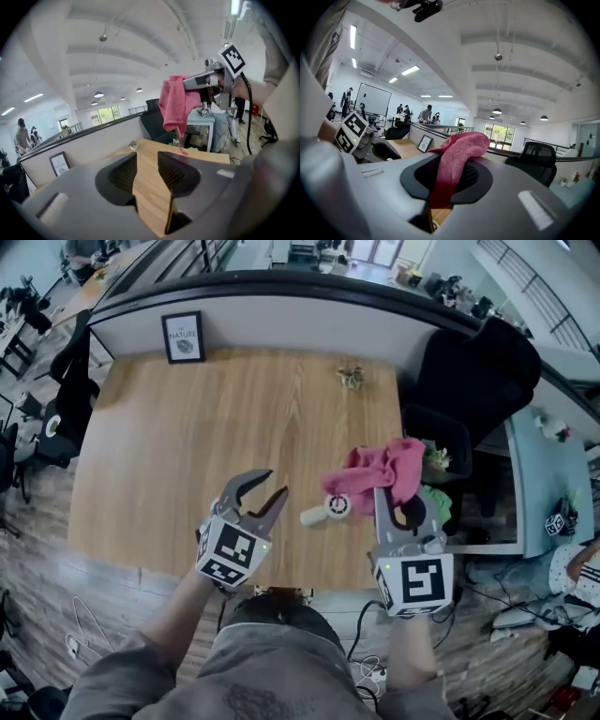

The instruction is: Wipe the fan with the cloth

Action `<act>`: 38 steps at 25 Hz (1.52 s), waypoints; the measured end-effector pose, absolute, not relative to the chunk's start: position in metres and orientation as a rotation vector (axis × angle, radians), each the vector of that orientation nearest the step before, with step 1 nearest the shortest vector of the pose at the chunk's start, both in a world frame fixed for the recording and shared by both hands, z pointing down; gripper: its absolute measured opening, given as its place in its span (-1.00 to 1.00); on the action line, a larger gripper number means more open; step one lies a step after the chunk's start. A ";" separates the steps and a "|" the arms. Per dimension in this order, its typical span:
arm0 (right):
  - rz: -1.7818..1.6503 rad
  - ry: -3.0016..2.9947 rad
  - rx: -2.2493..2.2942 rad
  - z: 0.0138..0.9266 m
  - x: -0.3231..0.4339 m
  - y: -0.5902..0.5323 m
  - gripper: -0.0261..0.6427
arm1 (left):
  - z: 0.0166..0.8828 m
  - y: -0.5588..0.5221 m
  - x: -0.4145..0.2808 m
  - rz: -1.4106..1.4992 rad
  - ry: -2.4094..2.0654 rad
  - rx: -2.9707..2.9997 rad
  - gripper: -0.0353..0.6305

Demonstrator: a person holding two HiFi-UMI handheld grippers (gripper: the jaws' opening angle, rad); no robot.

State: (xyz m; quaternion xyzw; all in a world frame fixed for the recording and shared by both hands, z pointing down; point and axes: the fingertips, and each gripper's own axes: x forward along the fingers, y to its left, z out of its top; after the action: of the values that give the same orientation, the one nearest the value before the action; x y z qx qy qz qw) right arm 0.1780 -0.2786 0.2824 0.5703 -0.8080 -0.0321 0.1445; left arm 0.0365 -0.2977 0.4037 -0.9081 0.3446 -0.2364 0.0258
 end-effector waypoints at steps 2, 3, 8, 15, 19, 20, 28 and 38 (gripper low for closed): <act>-0.118 -2.351 1.680 0.260 0.175 -0.273 -0.76 | 0.369 -0.300 0.031 -0.648 1.089 -2.785 -0.52; -0.127 -2.361 1.695 0.251 0.174 -0.269 -0.76 | 0.353 -0.299 0.028 -0.614 1.098 -2.777 -0.52; -0.176 -2.391 1.718 0.218 0.173 -0.245 -0.76 | 0.293 -0.292 0.019 -0.474 1.127 -2.730 -0.55; -0.186 -2.417 1.738 0.204 0.175 -0.212 -0.76 | 0.249 -0.270 0.012 -0.339 1.157 -2.734 -0.69; -0.156 -2.432 1.738 0.205 0.176 -0.197 -0.76 | 0.240 -0.255 0.006 -0.303 1.167 -2.764 -0.70; -0.142 -2.437 1.735 0.206 0.175 -0.193 -0.76 | 0.238 -0.252 0.003 -0.297 1.165 -2.768 -0.70; 0.031 -2.470 1.661 0.239 0.164 -0.173 -0.76 | 0.244 -0.229 -0.007 -0.250 1.175 -2.807 -0.89; 0.035 -2.469 1.629 0.244 0.158 -0.169 -0.76 | 0.257 -0.220 -0.007 -0.306 1.213 -2.827 -0.89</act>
State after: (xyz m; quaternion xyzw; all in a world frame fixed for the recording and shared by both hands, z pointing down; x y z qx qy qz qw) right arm 0.1583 -0.1686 0.2445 0.5483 -0.8312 0.0119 0.0917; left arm -0.0074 -0.2202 0.2575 -0.9142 0.3922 -0.0989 0.0252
